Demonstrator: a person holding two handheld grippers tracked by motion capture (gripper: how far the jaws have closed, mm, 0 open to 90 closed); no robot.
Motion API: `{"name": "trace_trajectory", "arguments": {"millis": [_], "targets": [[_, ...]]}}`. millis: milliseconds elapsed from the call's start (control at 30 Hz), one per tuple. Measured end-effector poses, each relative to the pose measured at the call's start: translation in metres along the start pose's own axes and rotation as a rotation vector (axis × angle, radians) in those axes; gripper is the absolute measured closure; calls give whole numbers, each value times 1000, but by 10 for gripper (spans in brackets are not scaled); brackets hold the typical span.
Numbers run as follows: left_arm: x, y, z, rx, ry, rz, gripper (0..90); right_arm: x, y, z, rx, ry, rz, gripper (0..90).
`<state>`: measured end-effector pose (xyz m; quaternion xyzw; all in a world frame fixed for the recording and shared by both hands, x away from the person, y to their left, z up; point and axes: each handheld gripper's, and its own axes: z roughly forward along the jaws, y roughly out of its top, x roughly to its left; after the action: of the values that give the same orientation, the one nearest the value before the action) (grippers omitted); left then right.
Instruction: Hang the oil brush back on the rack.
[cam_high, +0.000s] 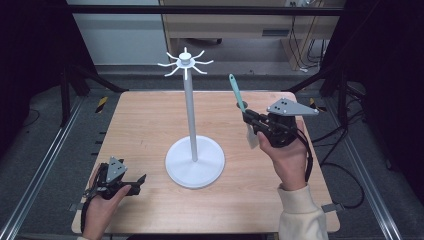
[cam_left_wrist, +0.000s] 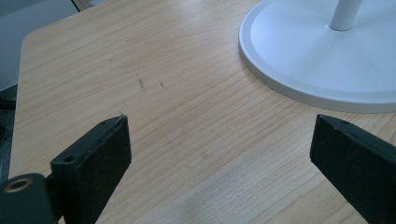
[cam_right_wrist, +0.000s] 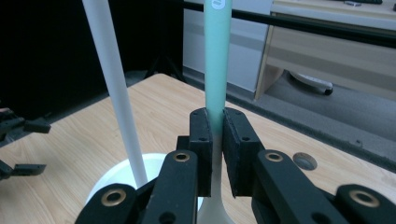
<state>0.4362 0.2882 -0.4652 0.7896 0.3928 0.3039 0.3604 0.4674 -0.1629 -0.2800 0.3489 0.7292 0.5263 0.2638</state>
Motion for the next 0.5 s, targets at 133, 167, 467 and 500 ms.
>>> {"name": "trace_trajectory", "arguments": {"millis": [133, 167, 467, 500], "targets": [[0, 0, 0, -1, -2, 0, 49, 2, 2, -2, -23, 7, 1, 828], [0, 0, 0, -1, -3, -1, 49, 3, 3, -3, -27, 8, 6, 827], [0, 0, 0, -1, -3, 0, 49, 8, 8, -8, -63, 23, 2, 828], [0, 0, 0, -1, -3, 0, 49, 8, 8, -9, -71, 24, -1, 828]]}}
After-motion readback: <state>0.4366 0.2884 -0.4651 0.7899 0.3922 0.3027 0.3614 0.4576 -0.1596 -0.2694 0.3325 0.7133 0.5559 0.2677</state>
